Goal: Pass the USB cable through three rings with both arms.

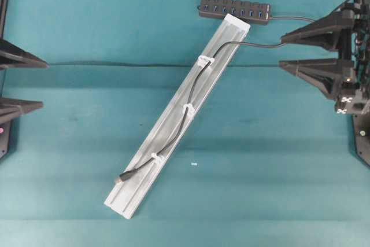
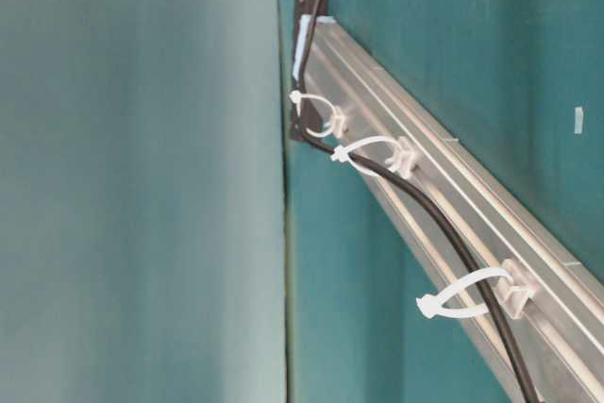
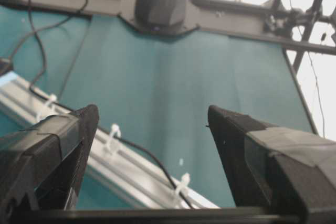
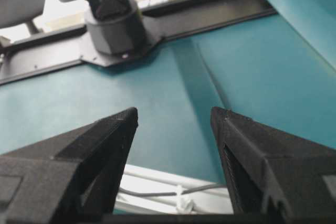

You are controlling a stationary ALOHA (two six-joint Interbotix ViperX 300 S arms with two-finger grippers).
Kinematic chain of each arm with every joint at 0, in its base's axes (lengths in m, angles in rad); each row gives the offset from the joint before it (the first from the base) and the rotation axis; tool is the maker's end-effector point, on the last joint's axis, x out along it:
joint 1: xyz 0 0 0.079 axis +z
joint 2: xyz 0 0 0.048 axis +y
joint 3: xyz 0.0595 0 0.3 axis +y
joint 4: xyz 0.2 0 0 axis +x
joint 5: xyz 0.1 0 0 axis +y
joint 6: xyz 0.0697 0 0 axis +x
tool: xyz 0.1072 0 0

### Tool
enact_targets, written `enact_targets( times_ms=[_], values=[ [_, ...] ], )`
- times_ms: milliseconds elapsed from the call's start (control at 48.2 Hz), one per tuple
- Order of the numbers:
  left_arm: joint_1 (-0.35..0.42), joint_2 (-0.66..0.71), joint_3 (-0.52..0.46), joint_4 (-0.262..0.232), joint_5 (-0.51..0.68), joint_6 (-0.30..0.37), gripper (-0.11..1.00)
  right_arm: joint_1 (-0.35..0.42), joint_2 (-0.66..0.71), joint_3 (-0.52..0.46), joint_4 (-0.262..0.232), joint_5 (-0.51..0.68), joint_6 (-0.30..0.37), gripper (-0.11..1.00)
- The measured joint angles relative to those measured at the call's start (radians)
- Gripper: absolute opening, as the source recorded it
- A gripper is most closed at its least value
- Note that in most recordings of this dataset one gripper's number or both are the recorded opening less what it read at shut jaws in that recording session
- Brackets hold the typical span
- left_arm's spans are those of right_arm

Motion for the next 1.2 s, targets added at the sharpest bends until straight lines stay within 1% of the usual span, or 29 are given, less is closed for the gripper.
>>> enact_targets(
  times_ms=[166, 623, 1204],
  values=[
    [0.000, -0.026, -0.002, 0.002, 0.017, 0.000, 0.92, -0.002, -0.025, 0.002, -0.020, 0.028, -0.003, 0.79],
    [0.002, -0.038, -0.002, 0.002, 0.026, -0.011, 0.92, -0.002, -0.124, 0.003, -0.021, 0.075, -0.005, 0.79],
    [0.002, -0.048, -0.002, 0.002, 0.006, -0.008, 0.92, 0.000, -0.147, 0.014, -0.021, 0.098, -0.003, 0.79]
  ],
)
